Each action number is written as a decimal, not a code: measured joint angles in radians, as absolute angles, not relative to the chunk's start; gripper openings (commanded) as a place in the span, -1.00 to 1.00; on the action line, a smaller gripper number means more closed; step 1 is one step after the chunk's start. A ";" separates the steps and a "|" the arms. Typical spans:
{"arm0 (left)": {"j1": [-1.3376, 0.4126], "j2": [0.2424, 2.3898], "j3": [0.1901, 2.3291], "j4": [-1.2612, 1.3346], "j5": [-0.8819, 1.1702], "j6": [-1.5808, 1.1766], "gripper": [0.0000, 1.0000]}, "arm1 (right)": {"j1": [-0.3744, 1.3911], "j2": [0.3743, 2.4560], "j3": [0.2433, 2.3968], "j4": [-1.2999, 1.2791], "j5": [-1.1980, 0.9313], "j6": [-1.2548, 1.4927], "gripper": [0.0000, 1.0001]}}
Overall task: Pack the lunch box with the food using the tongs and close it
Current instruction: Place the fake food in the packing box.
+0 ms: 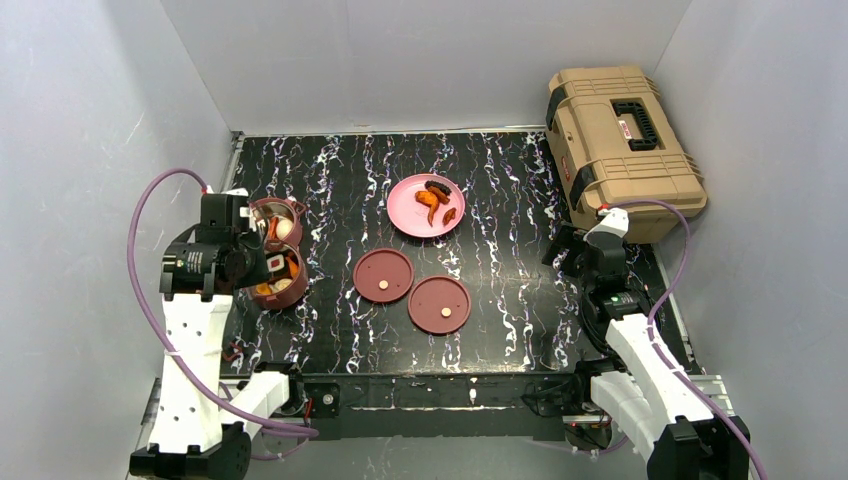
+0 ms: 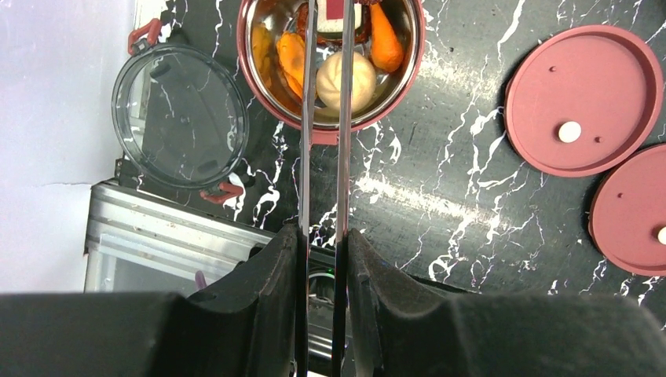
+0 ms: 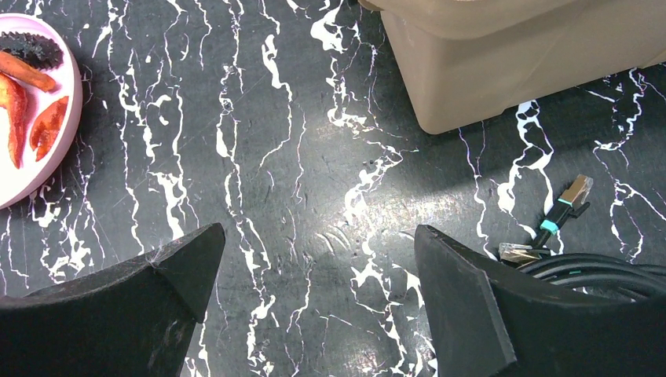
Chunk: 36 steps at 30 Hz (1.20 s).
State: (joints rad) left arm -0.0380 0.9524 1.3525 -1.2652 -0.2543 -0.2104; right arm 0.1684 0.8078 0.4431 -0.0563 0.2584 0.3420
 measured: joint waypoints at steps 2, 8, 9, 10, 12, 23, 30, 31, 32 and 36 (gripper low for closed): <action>-0.038 0.947 1.349 -1.273 -0.256 -0.214 -0.91 | 0.168 0.808 0.443 -0.056 0.258 0.342 1.00; -0.038 0.931 1.309 -1.295 -0.259 -0.225 -0.68 | 0.168 0.818 0.443 -0.055 0.258 0.342 1.00; -0.038 0.929 1.303 -1.299 -0.260 -0.226 -0.63 | 0.168 0.820 0.443 -0.054 0.258 0.342 1.00; -0.038 0.928 1.300 -1.303 -0.261 -0.227 -0.58 | 0.168 0.821 0.443 -0.054 0.258 0.342 1.00; -0.038 0.928 1.300 -1.305 -0.262 -0.228 -0.49 | 0.168 0.823 0.443 -0.053 0.258 0.342 1.00; -0.038 0.929 1.300 -1.306 -0.260 -0.228 -0.33 | 0.168 0.821 0.443 -0.054 0.258 0.342 1.00; -0.038 0.935 1.315 -1.302 -0.239 -0.218 -0.44 | 0.168 0.814 0.443 -0.054 0.258 0.342 1.00; -0.038 0.940 1.325 -1.298 -0.230 -0.215 -0.46 | 0.168 0.812 0.443 -0.054 0.258 0.342 1.00; -0.038 0.946 1.335 -1.291 -0.220 -0.210 -0.49 | 0.168 0.810 0.443 -0.054 0.258 0.342 1.00; -0.039 0.971 1.369 -1.246 -0.153 -0.197 -0.51 | 0.168 0.803 0.443 -0.054 0.248 0.340 1.00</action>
